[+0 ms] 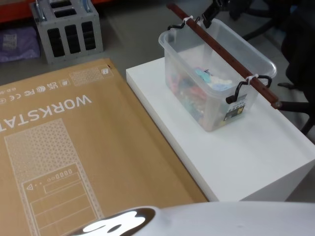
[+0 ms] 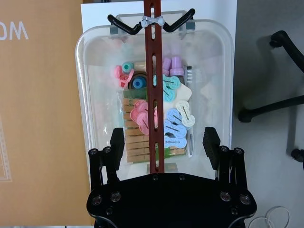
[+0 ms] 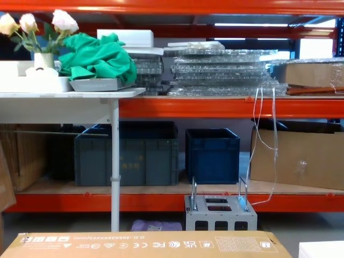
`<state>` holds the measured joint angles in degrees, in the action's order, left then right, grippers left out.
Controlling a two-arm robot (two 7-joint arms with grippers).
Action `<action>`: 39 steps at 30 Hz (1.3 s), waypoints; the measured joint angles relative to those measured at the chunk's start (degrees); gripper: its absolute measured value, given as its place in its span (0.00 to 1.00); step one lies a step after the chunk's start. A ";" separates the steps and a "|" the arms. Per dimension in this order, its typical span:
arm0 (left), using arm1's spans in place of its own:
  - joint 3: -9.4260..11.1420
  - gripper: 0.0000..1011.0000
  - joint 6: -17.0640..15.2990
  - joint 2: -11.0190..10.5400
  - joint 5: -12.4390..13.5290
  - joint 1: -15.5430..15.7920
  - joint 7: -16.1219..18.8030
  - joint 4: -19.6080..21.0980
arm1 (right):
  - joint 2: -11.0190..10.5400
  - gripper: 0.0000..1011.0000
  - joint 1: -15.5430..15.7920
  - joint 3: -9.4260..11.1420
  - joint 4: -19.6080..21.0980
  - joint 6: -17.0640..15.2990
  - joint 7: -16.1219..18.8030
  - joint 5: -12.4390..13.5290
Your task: Use one hand to grasp the basket and place it at the designated location.
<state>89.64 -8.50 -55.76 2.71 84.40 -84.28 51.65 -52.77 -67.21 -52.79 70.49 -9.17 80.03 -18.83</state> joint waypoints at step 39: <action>0.00 0.00 0.00 0.00 0.00 0.00 0.00 0.00 | -0.61 0.99 -0.16 -0.15 0.66 -0.23 0.00 0.65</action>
<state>89.64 -8.50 -55.76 2.71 84.40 -84.28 51.66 -53.37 -67.38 -52.94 71.15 -9.40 80.03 -18.18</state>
